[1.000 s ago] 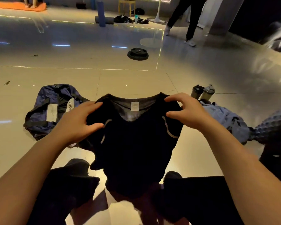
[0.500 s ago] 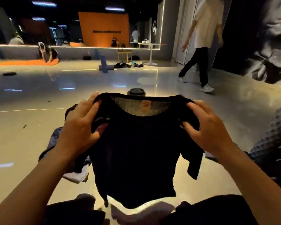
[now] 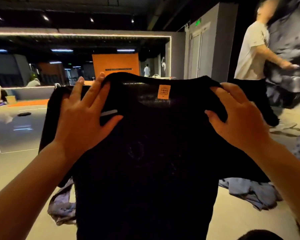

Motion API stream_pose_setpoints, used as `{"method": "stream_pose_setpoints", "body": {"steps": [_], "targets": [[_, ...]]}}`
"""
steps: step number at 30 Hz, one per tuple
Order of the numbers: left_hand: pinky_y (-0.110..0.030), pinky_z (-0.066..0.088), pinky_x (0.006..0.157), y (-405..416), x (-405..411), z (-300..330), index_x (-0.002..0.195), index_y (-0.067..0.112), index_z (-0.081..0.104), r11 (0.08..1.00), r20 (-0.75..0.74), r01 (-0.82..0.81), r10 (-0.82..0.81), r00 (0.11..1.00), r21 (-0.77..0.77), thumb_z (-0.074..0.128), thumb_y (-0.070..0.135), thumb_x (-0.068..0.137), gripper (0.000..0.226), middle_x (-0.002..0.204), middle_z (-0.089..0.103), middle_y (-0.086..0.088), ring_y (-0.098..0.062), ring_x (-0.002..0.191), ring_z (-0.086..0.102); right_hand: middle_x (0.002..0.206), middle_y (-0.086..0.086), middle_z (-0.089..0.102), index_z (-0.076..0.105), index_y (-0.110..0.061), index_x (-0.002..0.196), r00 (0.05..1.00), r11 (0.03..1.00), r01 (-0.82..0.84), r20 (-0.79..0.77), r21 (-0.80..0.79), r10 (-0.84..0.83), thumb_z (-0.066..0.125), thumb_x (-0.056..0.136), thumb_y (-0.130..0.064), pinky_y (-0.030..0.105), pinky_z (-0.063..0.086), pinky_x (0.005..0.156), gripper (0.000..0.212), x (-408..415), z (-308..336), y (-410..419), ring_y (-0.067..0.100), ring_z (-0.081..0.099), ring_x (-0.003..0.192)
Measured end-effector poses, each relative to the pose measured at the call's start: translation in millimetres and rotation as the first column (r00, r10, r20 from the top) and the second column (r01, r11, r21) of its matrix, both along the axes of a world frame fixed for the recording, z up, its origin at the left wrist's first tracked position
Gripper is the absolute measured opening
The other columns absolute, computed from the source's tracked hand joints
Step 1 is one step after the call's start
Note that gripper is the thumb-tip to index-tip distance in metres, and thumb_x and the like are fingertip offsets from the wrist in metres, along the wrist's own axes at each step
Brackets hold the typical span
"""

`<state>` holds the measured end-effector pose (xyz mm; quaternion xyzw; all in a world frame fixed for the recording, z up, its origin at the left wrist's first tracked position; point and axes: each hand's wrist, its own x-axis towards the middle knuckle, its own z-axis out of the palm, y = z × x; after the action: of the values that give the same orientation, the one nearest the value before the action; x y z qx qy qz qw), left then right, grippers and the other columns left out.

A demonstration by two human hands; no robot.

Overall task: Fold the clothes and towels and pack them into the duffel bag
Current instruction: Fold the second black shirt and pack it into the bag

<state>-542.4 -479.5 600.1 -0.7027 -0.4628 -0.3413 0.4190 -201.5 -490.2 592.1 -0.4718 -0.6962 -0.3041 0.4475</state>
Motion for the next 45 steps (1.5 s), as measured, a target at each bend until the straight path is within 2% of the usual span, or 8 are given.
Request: {"method": "stream_pose_setpoints", "body": {"steps": [6,11,18,28,31,34,40,45], "targets": [[-0.055,0.051,0.075,74.5,0.2,-57.5,0.138,0.005,0.047,0.974,-0.065,-0.011,-0.004,0.998,-0.225,0.042,0.062,0.081,0.081,0.151,0.038,-0.013,-0.047,0.116,0.053,0.136,0.015,0.047,0.05,-0.001,0.132,0.998,0.976,-0.016,-0.061,-0.216,0.003,0.071,0.08,-0.012,0.046,0.048,0.09,0.057,-3.1,-50.4,66.3,0.043,0.055,0.109],[-0.05,0.054,0.072,163.4,-4.3,-163.4,0.136,0.007,0.05,0.85,-0.07,-0.067,0.036,0.997,-0.522,0.038,0.069,0.079,0.085,0.151,0.04,-0.008,-0.042,0.106,0.058,0.126,0.019,0.052,0.054,0.0,0.124,0.995,0.907,0.062,0.092,-0.417,-0.025,0.074,0.073,-0.013,0.044,0.052,0.07,0.057,-6.3,-139.7,153.8,0.044,0.061,0.081],[-0.042,0.039,0.093,267.8,-1.2,-358.1,0.154,0.021,-0.002,0.456,-0.359,-0.329,0.022,0.933,-0.827,0.032,0.069,0.09,0.087,0.162,-0.012,-0.002,-0.032,0.124,0.046,0.14,0.016,0.036,0.035,-0.004,0.14,0.918,0.562,0.301,0.394,-0.771,0.049,0.06,0.088,-0.028,0.041,0.047,0.072,0.063,-7.5,-327.9,267.7,0.038,0.059,0.09],[-0.038,0.044,0.085,415.2,2.6,-518.2,0.154,0.015,0.001,0.243,-0.379,-0.359,-0.041,0.924,-0.901,0.042,0.052,0.094,0.081,0.162,0.002,-0.007,-0.034,0.105,0.059,0.138,0.016,0.034,0.027,-0.003,0.143,0.88,0.303,0.391,0.449,-0.869,0.154,0.044,0.095,-0.026,0.037,0.033,0.061,0.056,-12.8,-497.1,413.6,0.037,0.057,0.086],[-0.05,0.036,0.103,469.4,3.6,-540.1,0.155,0.022,0.002,0.241,-0.288,-0.302,0.093,0.953,-0.922,0.048,0.055,0.09,0.086,0.161,-0.001,-0.011,-0.045,0.128,0.038,0.146,0.017,0.026,0.021,-0.007,0.149,0.928,0.303,0.302,0.352,-0.904,0.124,0.056,0.089,-0.025,0.042,0.044,0.076,0.072,-11.7,-514.2,476.3,0.043,0.053,0.104],[-0.06,0.018,0.111,482.3,9.0,-567.8,0.153,0.035,0.0,0.211,-0.315,-0.337,0.129,0.94,-0.918,0.052,0.061,0.087,0.088,0.16,-0.016,-0.009,-0.044,0.144,-0.003,0.159,0.01,0.005,0.016,-0.023,0.153,0.993,0.254,0.091,0.107,-0.963,0.049,0.063,0.088,-0.028,0.041,0.025,0.112,0.081,-14.4,-531.1,510.9,0.037,0.018,0.142],[-0.067,0.021,0.11,412.3,9.5,-635.6,0.145,0.05,-0.016,-0.268,-0.206,-0.143,0.225,0.952,-0.953,0.043,0.081,0.075,0.097,0.158,-0.026,0.007,-0.03,0.146,-0.016,0.161,0.005,0.006,0.02,-0.028,0.153,0.993,0.093,0.075,0.083,-0.993,0.08,0.058,0.093,-0.029,0.036,0.023,0.114,0.07,14.1,-587.2,447.5,0.027,0.014,0.146],[-0.073,0.015,0.107,402.4,-8.6,-643.7,0.139,0.057,-0.022,-0.378,-0.236,-0.112,0.299,0.925,-0.919,0.049,0.09,0.05,0.118,0.154,-0.032,0.014,-0.028,0.145,-0.022,0.16,0.009,0.012,0.015,-0.029,0.153,0.985,-0.088,0.132,0.14,-0.987,-0.097,0.049,0.094,-0.049,0.039,0.02,0.116,0.071,64.9,-616.5,419.5,0.03,0.017,0.146]]}}
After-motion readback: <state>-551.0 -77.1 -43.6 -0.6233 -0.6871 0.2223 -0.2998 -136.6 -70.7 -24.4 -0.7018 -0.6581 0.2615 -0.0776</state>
